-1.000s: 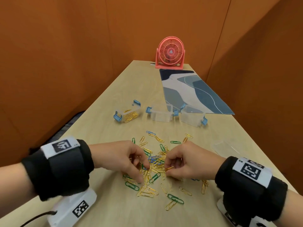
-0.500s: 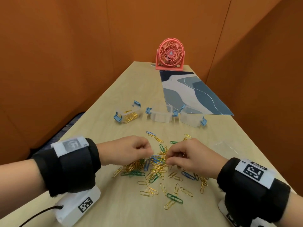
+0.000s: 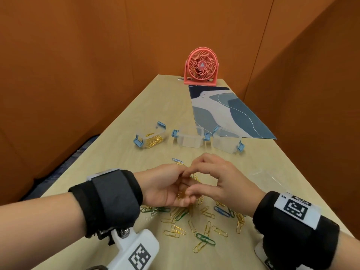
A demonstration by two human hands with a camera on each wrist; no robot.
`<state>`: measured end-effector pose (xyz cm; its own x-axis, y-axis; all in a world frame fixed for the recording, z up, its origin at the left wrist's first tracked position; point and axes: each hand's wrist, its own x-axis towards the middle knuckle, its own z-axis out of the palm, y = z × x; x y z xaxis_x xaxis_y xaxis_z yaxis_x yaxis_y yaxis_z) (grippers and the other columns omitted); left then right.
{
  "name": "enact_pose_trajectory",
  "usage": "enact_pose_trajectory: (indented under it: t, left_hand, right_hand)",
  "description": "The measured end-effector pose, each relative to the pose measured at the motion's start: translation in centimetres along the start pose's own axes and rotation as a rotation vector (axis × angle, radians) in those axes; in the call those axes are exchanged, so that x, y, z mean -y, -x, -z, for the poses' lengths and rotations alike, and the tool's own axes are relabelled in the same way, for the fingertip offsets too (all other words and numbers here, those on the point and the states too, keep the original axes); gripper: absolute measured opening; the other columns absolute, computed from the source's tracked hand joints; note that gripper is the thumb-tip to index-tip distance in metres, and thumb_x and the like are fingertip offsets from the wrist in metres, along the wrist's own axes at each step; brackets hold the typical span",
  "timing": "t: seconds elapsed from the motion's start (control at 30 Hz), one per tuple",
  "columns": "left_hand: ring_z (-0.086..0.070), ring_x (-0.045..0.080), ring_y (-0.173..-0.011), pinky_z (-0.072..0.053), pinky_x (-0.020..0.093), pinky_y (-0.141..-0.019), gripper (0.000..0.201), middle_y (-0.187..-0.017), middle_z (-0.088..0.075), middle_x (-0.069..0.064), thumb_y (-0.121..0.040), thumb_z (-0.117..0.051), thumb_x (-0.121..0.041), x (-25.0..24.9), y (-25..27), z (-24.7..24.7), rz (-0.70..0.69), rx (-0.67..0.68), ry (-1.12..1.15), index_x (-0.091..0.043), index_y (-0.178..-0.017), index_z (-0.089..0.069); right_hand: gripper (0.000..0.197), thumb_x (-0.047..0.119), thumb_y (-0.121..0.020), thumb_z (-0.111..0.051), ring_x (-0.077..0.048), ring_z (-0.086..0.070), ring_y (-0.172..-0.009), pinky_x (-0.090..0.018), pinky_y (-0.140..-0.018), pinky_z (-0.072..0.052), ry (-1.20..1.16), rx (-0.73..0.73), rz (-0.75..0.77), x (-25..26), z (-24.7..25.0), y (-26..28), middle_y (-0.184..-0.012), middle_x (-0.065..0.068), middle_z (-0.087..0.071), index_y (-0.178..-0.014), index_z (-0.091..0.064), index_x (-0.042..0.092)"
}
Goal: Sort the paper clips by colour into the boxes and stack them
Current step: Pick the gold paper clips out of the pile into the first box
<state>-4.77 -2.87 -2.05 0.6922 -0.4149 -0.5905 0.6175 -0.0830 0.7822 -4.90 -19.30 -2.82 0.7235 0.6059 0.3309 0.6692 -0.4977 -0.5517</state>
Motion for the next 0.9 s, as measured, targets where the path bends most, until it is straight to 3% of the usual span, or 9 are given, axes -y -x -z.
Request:
enact_pose_trajectory:
  t: [0.13, 0.37, 0.5, 0.57, 0.63, 0.7, 0.77, 0.83, 0.9]
  left_hand:
    - [-0.048, 0.011, -0.045, -0.042, 0.016, -0.04, 0.037, -0.057, -0.054, 0.003, -0.1, -0.036, -0.025, -1.9, 0.2, 2.4, 0.007, -0.129, -0.07, -0.007, -0.076, -0.058]
    - [-0.049, 0.018, -0.066, -0.044, 0.028, -0.07, 0.049, -0.072, -0.051, 0.006, -0.103, -0.02, -0.036, -9.3, -0.4, 6.6, -0.407, -0.577, -0.055, -0.007, -0.078, -0.05]
    - [-0.053, 0.021, -0.101, -0.028, 0.042, -0.106, 0.058, -0.101, -0.06, 0.005, -0.101, -0.014, -0.045, -10.3, -1.8, 8.0, -0.444, -0.647, -0.198, -0.008, -0.101, -0.059]
    - [-0.049, 0.018, -0.109, -0.021, 0.045, -0.111, 0.057, -0.114, -0.058, 0.002, -0.102, -0.016, -0.043, -9.9, -1.9, 8.2, -0.459, -0.659, -0.324, -0.008, -0.117, -0.058]
    - [-0.055, 0.016, -0.105, -0.035, 0.041, -0.104, 0.046, -0.117, -0.062, -0.001, -0.101, -0.027, -0.041, -9.1, -1.2, 8.1, -0.467, -0.677, -0.599, -0.013, -0.116, -0.06]
    - [-0.063, 0.014, -0.087, -0.051, 0.029, -0.079, 0.03, -0.102, -0.068, -0.001, -0.096, -0.044, -0.04, -7.7, 0.1, 8.3, -0.404, -0.691, -0.987, -0.019, -0.106, -0.063]
    - [-0.06, 0.011, -0.066, -0.047, 0.02, -0.057, 0.022, -0.087, -0.068, -0.001, -0.092, -0.053, -0.037, -6.0, 1.7, 8.7, -0.163, -0.61, -1.32, -0.021, -0.105, -0.062]
    - [-0.057, 0.01, -0.058, -0.046, 0.016, -0.051, 0.03, -0.091, -0.069, 0.002, -0.092, -0.052, -0.038, -4.2, 3.3, 9.0, 0.217, -0.493, -1.497, -0.019, -0.114, -0.059]
    - [-0.057, 0.009, -0.057, -0.044, 0.014, -0.052, 0.034, -0.091, -0.071, 0.002, -0.092, -0.048, -0.036, -2.8, 4.4, 9.2, 0.408, -0.456, -1.579, -0.016, -0.116, -0.059]
  right_hand:
    - [0.034, 0.049, -0.084, -0.056, 0.0, -0.047, -0.097, -0.013, -0.082, -0.04, 0.176, 0.07, -0.188, -0.8, 0.9, 1.2, -0.103, 0.016, -0.051, -0.115, -0.055, 0.034]
    - [0.031, 0.044, -0.092, -0.048, -0.005, -0.047, -0.107, -0.023, -0.096, -0.041, 0.36, 0.156, -0.437, -2.7, 2.6, 2.5, -0.117, 0.011, -0.052, -0.119, -0.054, 0.03]
    - [0.035, 0.038, -0.096, -0.041, -0.008, -0.045, -0.118, -0.023, -0.102, -0.035, 0.369, 0.18, -0.463, -3.2, 2.7, 2.0, -0.128, 0.008, -0.051, -0.127, -0.05, 0.025]
    - [0.037, 0.033, -0.099, -0.037, -0.009, -0.043, -0.122, -0.022, -0.103, -0.032, 0.381, 0.206, -0.465, -3.5, 2.6, 1.8, -0.134, 0.006, -0.048, -0.133, -0.046, 0.022]
    - [0.039, 0.029, -0.1, -0.033, -0.011, -0.041, -0.126, -0.02, -0.104, -0.029, 0.386, 0.222, -0.471, -3.6, 2.7, 1.5, -0.14, 0.004, -0.045, -0.137, -0.041, 0.019]
    - [0.04, 0.025, -0.101, -0.031, -0.012, -0.041, -0.127, -0.019, -0.104, -0.028, 0.387, 0.246, -0.481, -3.8, 2.8, 1.2, -0.141, 0.002, -0.044, -0.139, -0.038, 0.017]
    - [0.039, 0.022, -0.1, -0.031, -0.015, -0.043, -0.124, -0.022, -0.104, -0.03, 0.387, 0.277, -0.491, -4.1, 2.8, 1.0, -0.138, -0.001, -0.046, -0.138, -0.04, 0.015]
    - [0.038, 0.023, -0.1, -0.031, -0.017, -0.044, -0.122, -0.026, -0.105, -0.032, 0.396, 0.309, -0.489, -4.4, 2.7, 0.9, -0.136, -0.002, -0.048, -0.135, -0.043, 0.017]
    - [0.037, 0.023, -0.1, -0.033, -0.015, -0.043, -0.123, -0.027, -0.107, -0.033, 0.395, 0.333, -0.474, -4.4, 2.6, 0.8, -0.137, 0.001, -0.048, -0.135, -0.045, 0.02]
